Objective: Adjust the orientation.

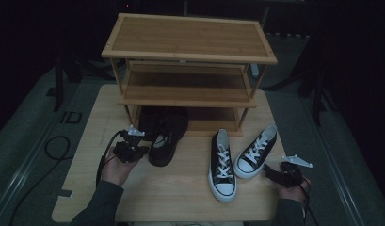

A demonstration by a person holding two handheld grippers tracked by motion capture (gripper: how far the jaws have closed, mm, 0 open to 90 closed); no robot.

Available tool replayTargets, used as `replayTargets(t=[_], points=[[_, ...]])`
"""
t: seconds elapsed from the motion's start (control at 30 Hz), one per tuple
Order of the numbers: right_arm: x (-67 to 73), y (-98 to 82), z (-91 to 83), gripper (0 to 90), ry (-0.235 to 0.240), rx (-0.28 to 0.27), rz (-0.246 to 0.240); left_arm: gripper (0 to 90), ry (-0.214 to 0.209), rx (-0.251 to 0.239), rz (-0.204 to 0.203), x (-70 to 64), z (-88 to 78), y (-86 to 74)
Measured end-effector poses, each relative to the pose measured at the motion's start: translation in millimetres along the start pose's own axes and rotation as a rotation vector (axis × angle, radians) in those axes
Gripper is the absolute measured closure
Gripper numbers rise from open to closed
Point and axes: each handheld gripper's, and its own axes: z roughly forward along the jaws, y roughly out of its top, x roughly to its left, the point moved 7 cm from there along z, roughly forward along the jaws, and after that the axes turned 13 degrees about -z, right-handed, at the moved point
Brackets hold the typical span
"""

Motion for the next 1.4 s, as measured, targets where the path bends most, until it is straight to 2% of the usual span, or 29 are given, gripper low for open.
replayTargets(t=[0.13,0.3,0.4,0.57,0.93,1.23,1.37,1.4], points=[[0.0,0.0,0.0,22.8,0.0,0.0,0.0,89.7,-0.002,0.029,0.005,-0.8,8.3,-10.3],[0.0,0.0,0.0,22.8,0.0,0.0,0.0,89.7,-0.013,0.063,0.035,-6.0,14.0,-18.6],[0.0,0.0,0.0,22.8,0.0,0.0,0.0,89.8,-0.003,0.082,0.054,-8.7,19.4,-21.5],[0.0,0.0,0.0,22.8,0.0,0.0,0.0,89.8,-0.008,0.084,0.057,-12.8,21.4,-22.5],[0.0,0.0,0.0,22.8,0.0,0.0,0.0,89.5,-0.023,0.088,0.093,-35.0,31.8,-18.8],[0.0,0.0,0.0,22.8,0.0,0.0,0.0,89.0,-0.025,0.068,0.099,-46.1,38.4,-14.2],[0.0,0.0,0.0,22.8,0.0,0.0,0.0,88.8,-0.04,0.065,0.109,-51.5,38.4,-16.8],[0.0,0.0,0.0,22.8,0.0,0.0,0.0,88.9,-0.038,0.075,0.125,-53.8,38.6,-18.9]])
